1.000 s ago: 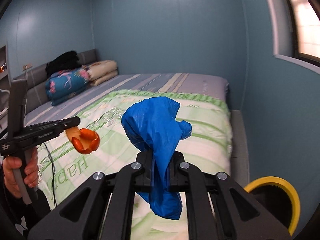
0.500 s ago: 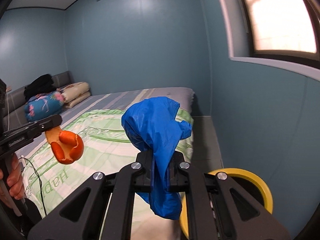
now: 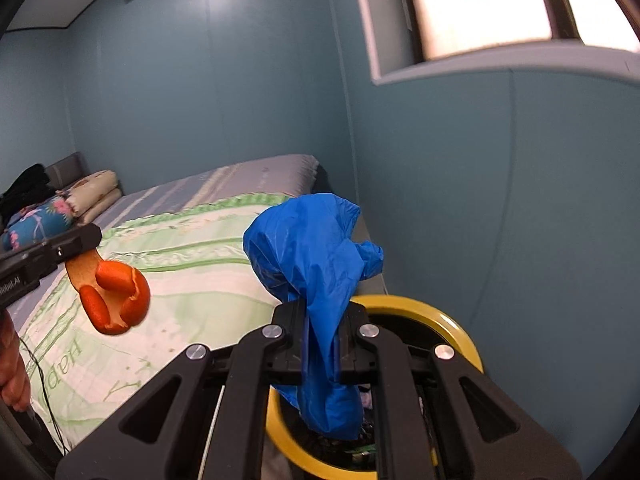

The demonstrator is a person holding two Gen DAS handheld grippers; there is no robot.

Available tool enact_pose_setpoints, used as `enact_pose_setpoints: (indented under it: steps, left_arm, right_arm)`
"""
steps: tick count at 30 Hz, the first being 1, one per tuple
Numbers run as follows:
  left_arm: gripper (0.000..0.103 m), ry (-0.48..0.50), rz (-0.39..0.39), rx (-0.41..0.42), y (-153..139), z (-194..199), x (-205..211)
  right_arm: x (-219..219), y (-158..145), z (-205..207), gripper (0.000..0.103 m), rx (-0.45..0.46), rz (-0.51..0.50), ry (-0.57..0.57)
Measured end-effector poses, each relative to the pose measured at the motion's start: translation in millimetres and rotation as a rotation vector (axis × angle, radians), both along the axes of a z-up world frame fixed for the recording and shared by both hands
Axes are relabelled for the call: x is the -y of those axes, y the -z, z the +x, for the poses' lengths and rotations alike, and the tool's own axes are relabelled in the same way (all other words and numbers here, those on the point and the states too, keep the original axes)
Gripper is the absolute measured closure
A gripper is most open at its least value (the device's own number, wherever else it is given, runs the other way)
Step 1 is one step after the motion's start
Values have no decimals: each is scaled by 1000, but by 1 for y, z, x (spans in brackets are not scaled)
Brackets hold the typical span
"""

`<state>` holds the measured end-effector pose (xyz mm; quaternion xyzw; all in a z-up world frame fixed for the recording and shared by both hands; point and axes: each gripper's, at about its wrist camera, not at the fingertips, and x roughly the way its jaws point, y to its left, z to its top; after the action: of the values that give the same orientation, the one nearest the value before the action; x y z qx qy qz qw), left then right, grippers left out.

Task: Collect trash
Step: 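Carry the orange peel and blue bag over the bin with both tools, then open both tools to drop the peel and blue bag into the bin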

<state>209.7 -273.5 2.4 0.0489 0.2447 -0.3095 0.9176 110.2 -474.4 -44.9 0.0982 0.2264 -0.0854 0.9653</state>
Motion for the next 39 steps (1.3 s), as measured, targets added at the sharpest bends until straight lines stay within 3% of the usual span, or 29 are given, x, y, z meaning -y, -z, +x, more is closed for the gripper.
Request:
enact_pose_setpoints:
  steps: [11, 25, 28, 29, 30, 35, 39]
  left_arm:
    - [95, 73, 54, -70, 43, 12, 60]
    - [93, 91, 120, -203, 110, 46, 105]
    - [63, 78, 93, -232, 113, 53, 101]
    - [44, 60, 87, -226, 112, 53, 100]
    - [40, 46, 71, -216, 110, 54, 94]
    - [36, -15, 12, -224, 97, 60, 56]
    - [30, -83, -40, -203, 80, 59, 13]
  right_arm:
    - [37, 35, -3, 96, -59, 31, 74]
    - [64, 85, 32, 95, -206, 92, 120]
    - [69, 91, 40, 92, -235, 103, 131]
    - [71, 92, 44, 91, -241, 105, 140]
    - [73, 92, 49, 85, -246, 104, 147]
    - [74, 93, 55, 66, -247, 110, 160]
    - [66, 84, 50, 63, -237, 92, 183]
